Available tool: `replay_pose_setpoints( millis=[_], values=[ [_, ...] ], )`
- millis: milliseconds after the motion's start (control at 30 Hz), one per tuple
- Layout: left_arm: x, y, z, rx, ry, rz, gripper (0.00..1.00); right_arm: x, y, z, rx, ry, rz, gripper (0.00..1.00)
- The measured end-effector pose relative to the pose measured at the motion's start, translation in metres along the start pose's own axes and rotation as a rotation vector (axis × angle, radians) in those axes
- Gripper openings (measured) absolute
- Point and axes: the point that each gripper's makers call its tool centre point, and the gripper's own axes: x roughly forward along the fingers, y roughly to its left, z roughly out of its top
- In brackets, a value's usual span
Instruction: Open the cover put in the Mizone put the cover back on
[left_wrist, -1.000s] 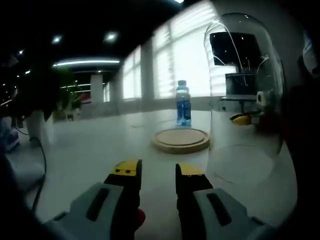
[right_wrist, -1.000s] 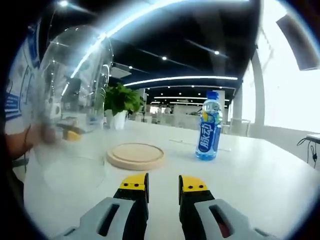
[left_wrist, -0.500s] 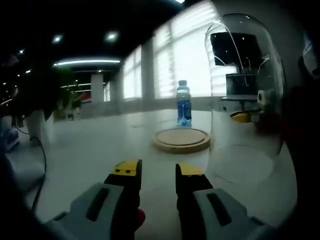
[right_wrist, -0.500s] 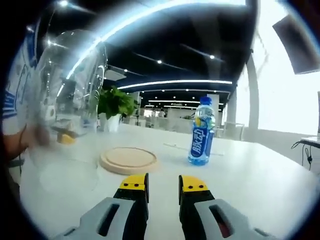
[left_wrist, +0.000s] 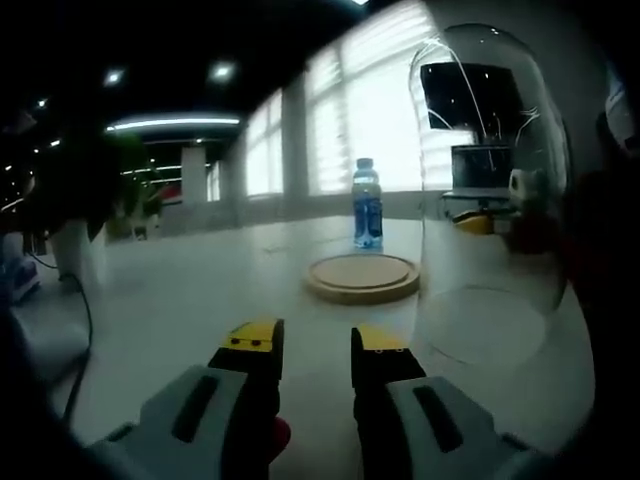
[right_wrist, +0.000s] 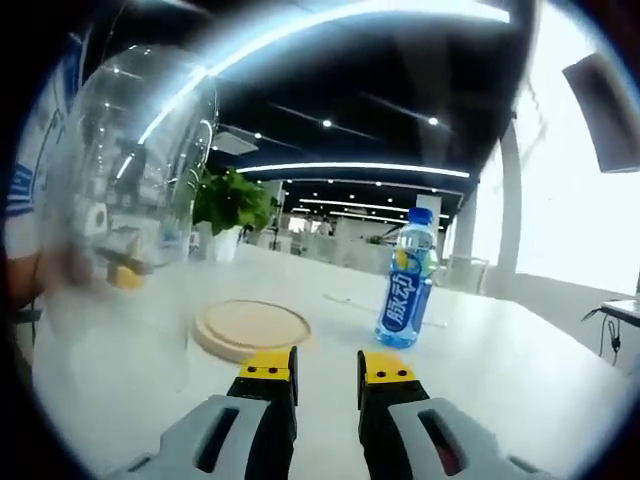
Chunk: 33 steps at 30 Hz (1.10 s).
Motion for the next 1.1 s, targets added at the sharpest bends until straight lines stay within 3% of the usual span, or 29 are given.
replay_pose_setpoints(
  millis=[300, 667, 1100],
  values=[
    [0.000, 0.000, -0.001, 0.004, 0.007, -0.004, 0.22, 0.013, -0.010, 0.023, -0.039, -0.027, -0.018, 0.16],
    [0.000, 0.000, -0.002, 0.012, 0.012, 0.003, 0.22, 0.031, -0.034, 0.056, 0.020, -0.064, -0.043, 0.17],
    [0.000, -0.003, -0.003, 0.028, 0.018, -0.004, 0.22, 0.049, -0.053, 0.070, 0.087, -0.051, -0.092, 0.17]
  ],
)
